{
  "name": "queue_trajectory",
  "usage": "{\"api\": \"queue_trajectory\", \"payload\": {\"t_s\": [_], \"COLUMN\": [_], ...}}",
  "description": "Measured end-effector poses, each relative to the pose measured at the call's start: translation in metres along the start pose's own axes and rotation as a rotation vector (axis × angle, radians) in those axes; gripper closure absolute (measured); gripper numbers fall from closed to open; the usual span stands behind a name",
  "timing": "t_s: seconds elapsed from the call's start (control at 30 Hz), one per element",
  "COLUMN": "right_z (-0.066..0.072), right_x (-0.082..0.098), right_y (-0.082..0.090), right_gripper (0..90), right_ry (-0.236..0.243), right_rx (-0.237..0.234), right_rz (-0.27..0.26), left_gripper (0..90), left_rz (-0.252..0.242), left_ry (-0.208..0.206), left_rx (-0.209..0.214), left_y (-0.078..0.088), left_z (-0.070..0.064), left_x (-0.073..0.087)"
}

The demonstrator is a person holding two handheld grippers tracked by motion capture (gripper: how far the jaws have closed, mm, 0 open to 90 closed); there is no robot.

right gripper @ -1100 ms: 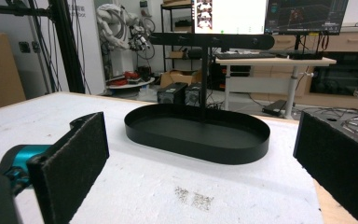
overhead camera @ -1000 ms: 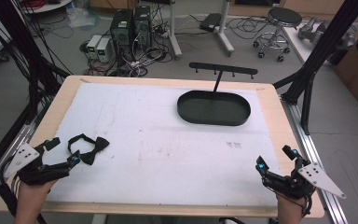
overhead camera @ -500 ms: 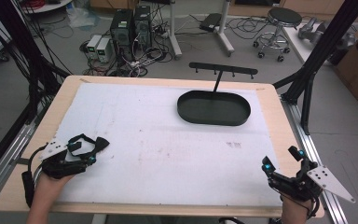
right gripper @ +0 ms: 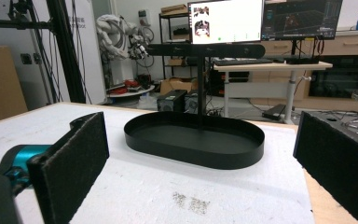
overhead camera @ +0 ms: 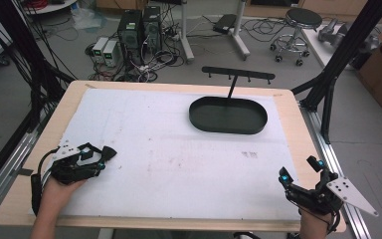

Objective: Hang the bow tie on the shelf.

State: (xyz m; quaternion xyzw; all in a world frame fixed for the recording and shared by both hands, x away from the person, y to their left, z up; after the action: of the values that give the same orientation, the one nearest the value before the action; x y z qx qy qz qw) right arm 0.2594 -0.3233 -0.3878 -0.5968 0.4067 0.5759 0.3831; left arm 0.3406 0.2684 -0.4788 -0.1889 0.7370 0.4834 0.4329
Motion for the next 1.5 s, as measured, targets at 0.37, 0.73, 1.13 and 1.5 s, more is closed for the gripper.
{"api": "queue_trajectory", "payload": {"t_s": [0.37,0.73,1.13,1.5], "right_z": [0.0,0.004,0.0,-0.002], "right_x": [0.001,0.002,0.001,-0.004], "right_y": [0.0,-0.002,0.0,0.004], "right_gripper": [2.2,2.2,2.2,2.2], "right_ry": [-0.002,0.016,0.006,0.001], "right_rx": [0.001,-0.006,0.001,0.004], "right_rz": [0.006,0.027,0.017,-0.003], "left_gripper": [61.0,76.9,77.4,77.4], "left_rz": [0.064,0.055,-0.227,-0.417], "left_ry": [0.002,-0.021,-0.066,-0.16], "left_rx": [-0.01,-0.026,0.01,0.031], "left_y": [-0.011,-0.01,0.029,0.058], "left_z": [0.0,-0.002,-0.028,-0.072], "left_x": [0.008,0.01,-0.033,-0.085]}}
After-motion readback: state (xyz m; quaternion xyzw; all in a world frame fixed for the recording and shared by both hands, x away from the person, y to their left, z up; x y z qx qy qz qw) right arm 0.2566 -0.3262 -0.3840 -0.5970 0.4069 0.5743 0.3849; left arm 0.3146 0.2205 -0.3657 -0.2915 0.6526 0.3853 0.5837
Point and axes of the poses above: each handheld gripper's, and its own axes: y roughly backward along the jaws, x roughly out of its underside, z roughly to its left, the point moved 7 cm from there along -y, roughly forward along the jaws, and after that the axes turned 7 degrees about y, right-handed, at the moved point
